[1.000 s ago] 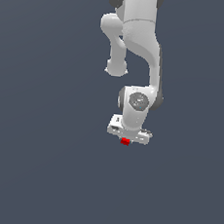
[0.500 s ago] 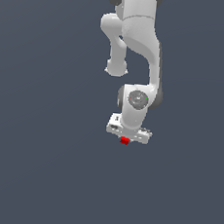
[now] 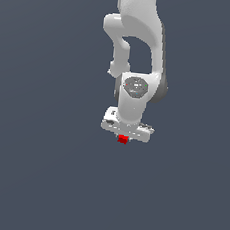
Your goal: Pick up the red cube and move it to a goal position.
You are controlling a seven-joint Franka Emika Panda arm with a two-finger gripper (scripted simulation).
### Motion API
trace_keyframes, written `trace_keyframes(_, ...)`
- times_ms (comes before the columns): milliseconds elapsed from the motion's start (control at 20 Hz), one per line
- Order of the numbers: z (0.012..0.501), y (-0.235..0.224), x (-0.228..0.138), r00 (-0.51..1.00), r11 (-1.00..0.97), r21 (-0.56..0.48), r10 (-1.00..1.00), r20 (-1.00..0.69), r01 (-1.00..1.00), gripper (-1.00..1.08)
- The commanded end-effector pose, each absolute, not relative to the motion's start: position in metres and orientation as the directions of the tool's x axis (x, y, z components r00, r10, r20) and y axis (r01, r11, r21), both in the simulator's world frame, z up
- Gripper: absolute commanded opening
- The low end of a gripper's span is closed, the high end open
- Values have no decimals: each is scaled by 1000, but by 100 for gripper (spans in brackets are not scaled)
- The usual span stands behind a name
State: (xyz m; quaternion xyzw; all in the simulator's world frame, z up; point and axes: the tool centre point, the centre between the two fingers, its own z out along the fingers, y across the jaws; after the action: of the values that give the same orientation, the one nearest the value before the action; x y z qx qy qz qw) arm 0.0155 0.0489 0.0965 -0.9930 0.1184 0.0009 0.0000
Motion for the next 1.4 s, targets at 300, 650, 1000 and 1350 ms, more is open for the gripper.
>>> trace_keyframes(300,188,6,31,972,-972,-1,-236,0,-236,-100)
trace_keyframes(650,262,-29,45,972,-972,-1,-236,0,-236,-100)
trace_keyframes(1000,327,-60,58,972,-972,0,-236,0,-236,-100)
trace_keyframes(1350,367,-78,68,972,-972,0,-235,0,-235,-100)
